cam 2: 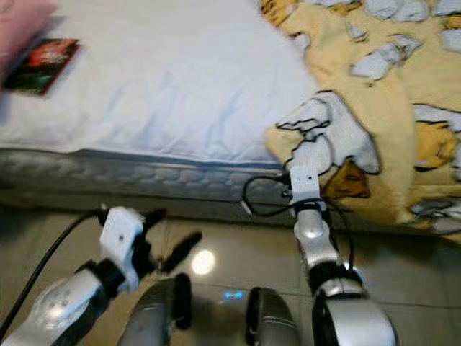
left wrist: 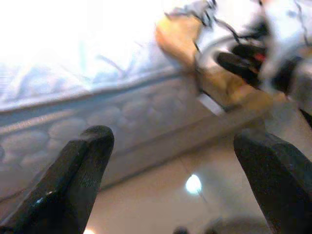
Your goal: Clean up the room
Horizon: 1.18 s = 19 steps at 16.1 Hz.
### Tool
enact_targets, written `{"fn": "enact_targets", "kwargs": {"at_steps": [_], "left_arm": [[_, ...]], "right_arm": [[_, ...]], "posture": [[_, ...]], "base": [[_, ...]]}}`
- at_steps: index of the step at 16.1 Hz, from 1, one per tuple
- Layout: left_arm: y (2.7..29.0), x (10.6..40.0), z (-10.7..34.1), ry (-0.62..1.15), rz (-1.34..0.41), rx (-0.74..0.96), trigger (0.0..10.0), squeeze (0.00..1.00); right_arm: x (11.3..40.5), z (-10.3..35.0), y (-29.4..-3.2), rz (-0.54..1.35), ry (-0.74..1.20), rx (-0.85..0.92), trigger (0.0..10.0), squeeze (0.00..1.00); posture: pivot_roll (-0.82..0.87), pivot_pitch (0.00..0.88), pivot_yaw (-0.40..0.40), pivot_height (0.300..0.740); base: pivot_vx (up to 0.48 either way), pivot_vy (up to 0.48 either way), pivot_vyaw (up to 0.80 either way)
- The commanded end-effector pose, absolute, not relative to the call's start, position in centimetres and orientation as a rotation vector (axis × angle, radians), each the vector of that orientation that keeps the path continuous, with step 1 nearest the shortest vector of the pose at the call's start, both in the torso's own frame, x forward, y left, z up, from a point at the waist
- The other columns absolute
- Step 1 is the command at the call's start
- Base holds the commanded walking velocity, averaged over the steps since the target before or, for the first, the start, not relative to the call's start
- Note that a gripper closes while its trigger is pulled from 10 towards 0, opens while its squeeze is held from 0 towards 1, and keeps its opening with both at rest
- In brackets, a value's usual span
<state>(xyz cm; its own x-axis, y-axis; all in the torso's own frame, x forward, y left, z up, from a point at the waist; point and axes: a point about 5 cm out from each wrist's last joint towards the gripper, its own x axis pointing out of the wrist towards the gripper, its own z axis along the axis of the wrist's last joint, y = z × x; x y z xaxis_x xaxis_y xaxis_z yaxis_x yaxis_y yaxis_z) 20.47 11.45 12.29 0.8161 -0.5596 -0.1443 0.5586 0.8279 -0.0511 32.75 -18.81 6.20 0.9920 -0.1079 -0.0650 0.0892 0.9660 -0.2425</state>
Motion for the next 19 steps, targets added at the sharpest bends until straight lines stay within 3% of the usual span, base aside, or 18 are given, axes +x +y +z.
{"fn": "enact_targets", "kwargs": {"at_steps": [1, 4, 5, 11, 16, 19], "left_arm": [[12.2, 21.5, 11.9, 0.15, -0.488, -0.046, 10.0, 0.0], [11.9, 24.4, 12.2, 0.085, -0.384, -0.138, 10.0, 0.0], [11.5, 25.8, 12.6, 0.039, -0.358, -0.147, 10.0, 0.0], [11.7, 27.5, 12.4, -0.007, -0.345, -0.035, 10.0, 0.0], [17.4, 27.8, 10.2, 0.065, 0.005, -0.041, 10.0, 0.0], [17.0, 27.3, 9.8, 0.058, -0.07, 0.026, 10.0, 0.0]], "right_arm": [[31.6, 6.2, -18.2, -0.069, 0.029, -0.176, 10.0, 0.0], [29.2, 7.5, -17.7, -0.076, -0.026, -0.101, 10.0, 0.0], [29.1, 8.7, -18.4, -0.136, -0.082, -0.062, 10.0, 1.0], [28.6, 8.8, -20.5, -0.263, -0.05, 0.006, 10.0, 1.0], [27.0, 6.8, -19.3, -0.193, 0.011, 0.023, 10.0, 1.0], [26.6, 6.4, -19.7, -0.198, 0.023, 0.023, 10.0, 1.0]], "posture": [[0.1, 0.132, -0.011, 0.715], [0.03, 0.042, -0.045, 0.715], [0.01, 0.0, -0.048, 0.715], [0.0, 0.0, -0.017, 0.715], [-0.01, 0.0, 0.014, 0.715], [-0.01, 0.0, 0.018, 0.715]], "base": [[0.0, 0.0, 0.0], [0.0, 0.0, 0.0], [0.0, 0.0, 0.0], [0.0, 0.0, 0.0], [0.0, 0.0, 0.0], [0.0, 0.0, 0.0]]}}
